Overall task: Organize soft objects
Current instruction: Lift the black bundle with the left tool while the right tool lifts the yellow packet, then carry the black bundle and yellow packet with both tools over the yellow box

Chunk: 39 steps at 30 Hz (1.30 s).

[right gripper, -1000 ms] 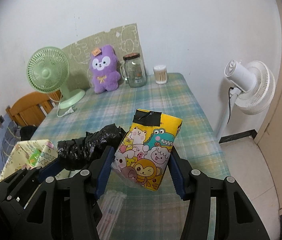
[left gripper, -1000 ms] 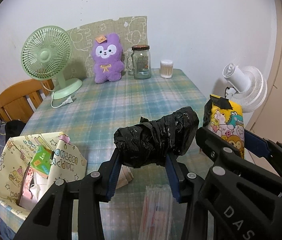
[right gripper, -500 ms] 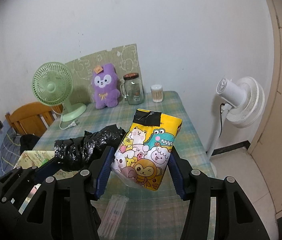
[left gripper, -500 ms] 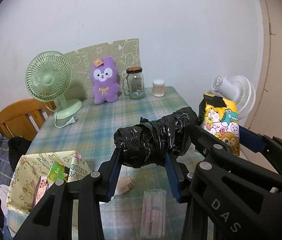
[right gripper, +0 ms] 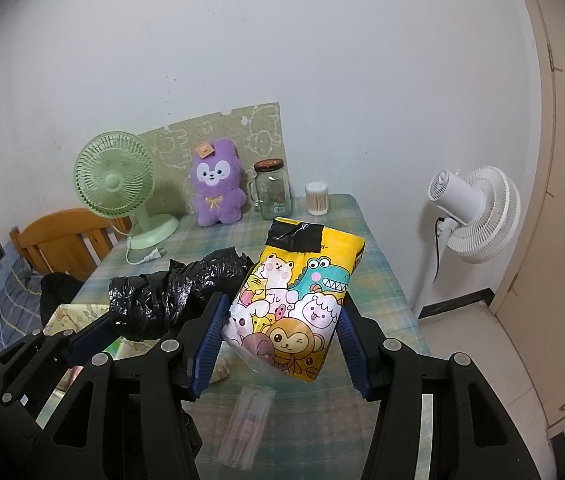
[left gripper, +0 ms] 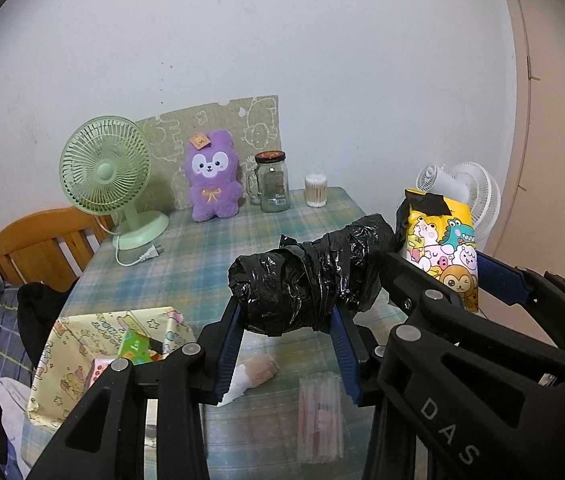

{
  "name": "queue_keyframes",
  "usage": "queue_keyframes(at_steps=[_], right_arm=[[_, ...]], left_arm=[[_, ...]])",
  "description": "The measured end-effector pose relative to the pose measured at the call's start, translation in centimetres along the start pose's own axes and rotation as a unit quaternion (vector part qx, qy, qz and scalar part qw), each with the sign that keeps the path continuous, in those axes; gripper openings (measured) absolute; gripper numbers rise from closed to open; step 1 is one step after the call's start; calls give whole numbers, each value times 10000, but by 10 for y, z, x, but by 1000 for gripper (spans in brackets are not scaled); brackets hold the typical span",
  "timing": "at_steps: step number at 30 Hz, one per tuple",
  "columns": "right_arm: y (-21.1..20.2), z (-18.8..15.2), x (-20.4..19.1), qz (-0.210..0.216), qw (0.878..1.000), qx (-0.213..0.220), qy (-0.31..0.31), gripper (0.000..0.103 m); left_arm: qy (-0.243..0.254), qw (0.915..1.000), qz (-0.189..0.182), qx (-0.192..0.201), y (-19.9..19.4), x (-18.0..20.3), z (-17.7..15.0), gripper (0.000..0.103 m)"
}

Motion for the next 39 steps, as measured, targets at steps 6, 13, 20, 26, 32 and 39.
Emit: queue_keyframes(at_steps=[6, 13, 20, 26, 32, 39], right_arm=[[-6, -2, -16, -37, 10000, 31, -70, 57], [-11, -3, -35, -25, 9999, 56, -161, 57], [-11, -3, -54, 23, 9996, 52, -266, 57], [-6, -5, -73, 91, 9993, 0, -359, 57], [4, -9, -94, 159, 9989, -65, -438, 57], [19, -11, -123, 306, 9980, -149, -540, 57]], left_arm=[[-38, 10000, -34, 57, -8, -14, -4, 44], [-102, 9999, -33, 133, -18, -31, -10, 44], [-203, 9996, 8, 176, -21, -48, -13, 44], [-310, 9994, 59, 167, -21, -66, -18, 44], [-414, 9990, 119, 105, -15, -85, -23, 44], [-548, 9983, 213, 52, -9, -112, -30, 44]])
Point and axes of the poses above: each gripper's, at about its wrist camera, not at the fingertips, and y roughly the way its jaws point, x to its right, z to its top, the point moved 7 cm from there along y, roughly the way its jaws point, and after that the axes turned 14 degrees about -x, right-handed, at the moved point
